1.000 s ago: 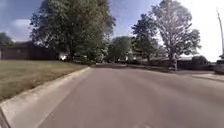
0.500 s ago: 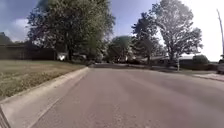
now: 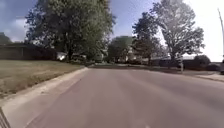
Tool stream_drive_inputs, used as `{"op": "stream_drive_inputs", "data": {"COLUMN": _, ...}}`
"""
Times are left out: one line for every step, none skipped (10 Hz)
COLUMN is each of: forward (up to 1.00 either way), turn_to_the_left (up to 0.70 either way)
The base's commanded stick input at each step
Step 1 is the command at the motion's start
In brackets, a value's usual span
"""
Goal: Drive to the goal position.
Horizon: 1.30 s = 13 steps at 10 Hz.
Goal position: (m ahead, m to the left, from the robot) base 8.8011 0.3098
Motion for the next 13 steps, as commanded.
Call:
{"op": "stream_drive_inputs", "data": {"forward": 1.00, "turn_to_the_left": 0.00}}
{"op": "stream_drive_inputs", "data": {"forward": 1.00, "turn_to_the_left": 0.00}}
{"op": "stream_drive_inputs", "data": {"forward": 1.00, "turn_to_the_left": 0.00}}
{"op": "stream_drive_inputs", "data": {"forward": 1.00, "turn_to_the_left": 0.00}}
{"op": "stream_drive_inputs", "data": {"forward": 1.00, "turn_to_the_left": 0.00}}
{"op": "stream_drive_inputs", "data": {"forward": 1.00, "turn_to_the_left": 0.00}}
{"op": "stream_drive_inputs", "data": {"forward": 1.00, "turn_to_the_left": 0.00}}
{"op": "stream_drive_inputs", "data": {"forward": 1.00, "turn_to_the_left": 0.00}}
{"op": "stream_drive_inputs", "data": {"forward": 1.00, "turn_to_the_left": 0.00}}
{"op": "stream_drive_inputs", "data": {"forward": 1.00, "turn_to_the_left": 0.00}}
{"op": "stream_drive_inputs", "data": {"forward": 1.00, "turn_to_the_left": 0.16}}
{"op": "stream_drive_inputs", "data": {"forward": 1.00, "turn_to_the_left": 0.40}}
{"op": "stream_drive_inputs", "data": {"forward": 1.00, "turn_to_the_left": 0.40}}
